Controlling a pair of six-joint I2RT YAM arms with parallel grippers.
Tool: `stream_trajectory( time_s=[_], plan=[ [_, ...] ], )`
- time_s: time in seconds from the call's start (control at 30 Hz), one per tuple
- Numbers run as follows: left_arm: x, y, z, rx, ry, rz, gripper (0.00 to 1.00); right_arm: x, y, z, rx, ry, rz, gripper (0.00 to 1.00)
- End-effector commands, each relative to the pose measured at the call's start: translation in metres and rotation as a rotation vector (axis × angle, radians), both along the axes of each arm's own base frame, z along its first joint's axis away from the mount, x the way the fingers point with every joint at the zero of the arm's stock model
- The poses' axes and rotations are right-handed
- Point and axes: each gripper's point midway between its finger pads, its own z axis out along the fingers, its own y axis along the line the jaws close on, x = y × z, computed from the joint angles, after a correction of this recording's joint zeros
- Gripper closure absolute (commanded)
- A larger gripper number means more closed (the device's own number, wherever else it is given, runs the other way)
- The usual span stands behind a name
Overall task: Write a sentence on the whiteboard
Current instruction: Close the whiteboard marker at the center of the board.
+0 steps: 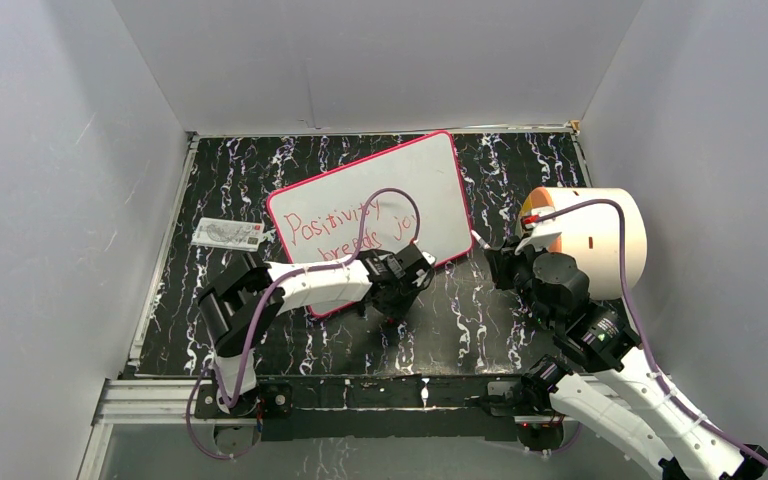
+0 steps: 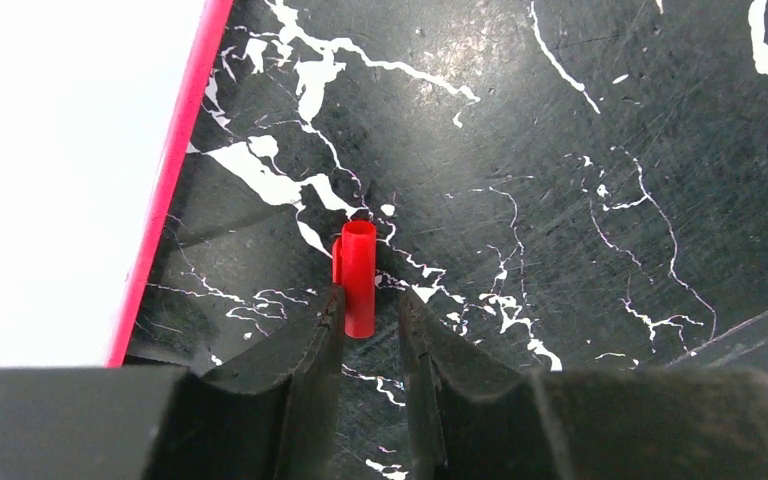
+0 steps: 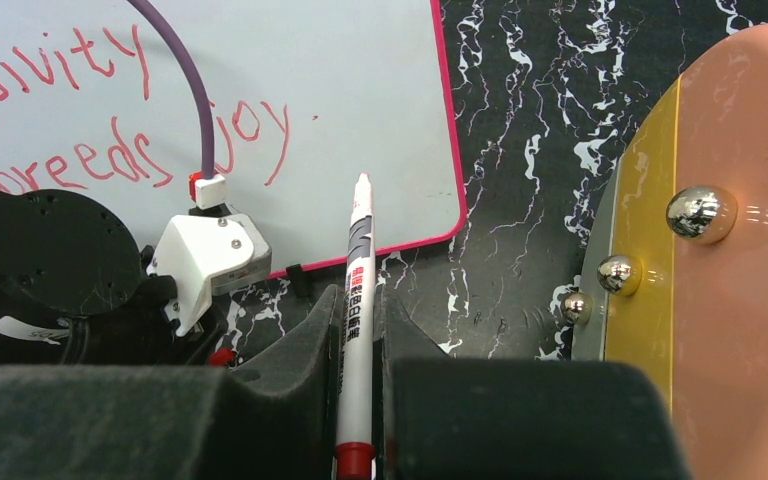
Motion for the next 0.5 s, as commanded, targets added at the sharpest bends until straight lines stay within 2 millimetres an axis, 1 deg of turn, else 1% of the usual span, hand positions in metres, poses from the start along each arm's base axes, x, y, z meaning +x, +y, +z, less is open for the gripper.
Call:
stream_trajectory(
  time_s=[0.0, 0.17, 0.27, 0.47],
  plan=[
    [-0.001, 0.003, 0.003, 0.026, 0.027, -0.009, 0.76, 0.002, 0.001, 0.02, 0.055, -0.05, -0.003, 1.0],
    [-0.005, 0.006, -0.003, 0.048, 0.053, -0.011, 0.77, 0.002, 0.001, 0.021, 0.059, -0.053, -0.006, 1.0],
    [-0.006, 0.012, -0.004, 0.078, 0.056, -0.005, 0.77, 0.001, 0.0, 0.022, 0.059, -0.054, -0.006, 1.0],
    [-0.003, 0.016, 0.002, 0.09, 0.034, 0.013, 0.75, 0.001, -0.001, 0.021, 0.062, -0.057, -0.011, 1.0]
  ],
)
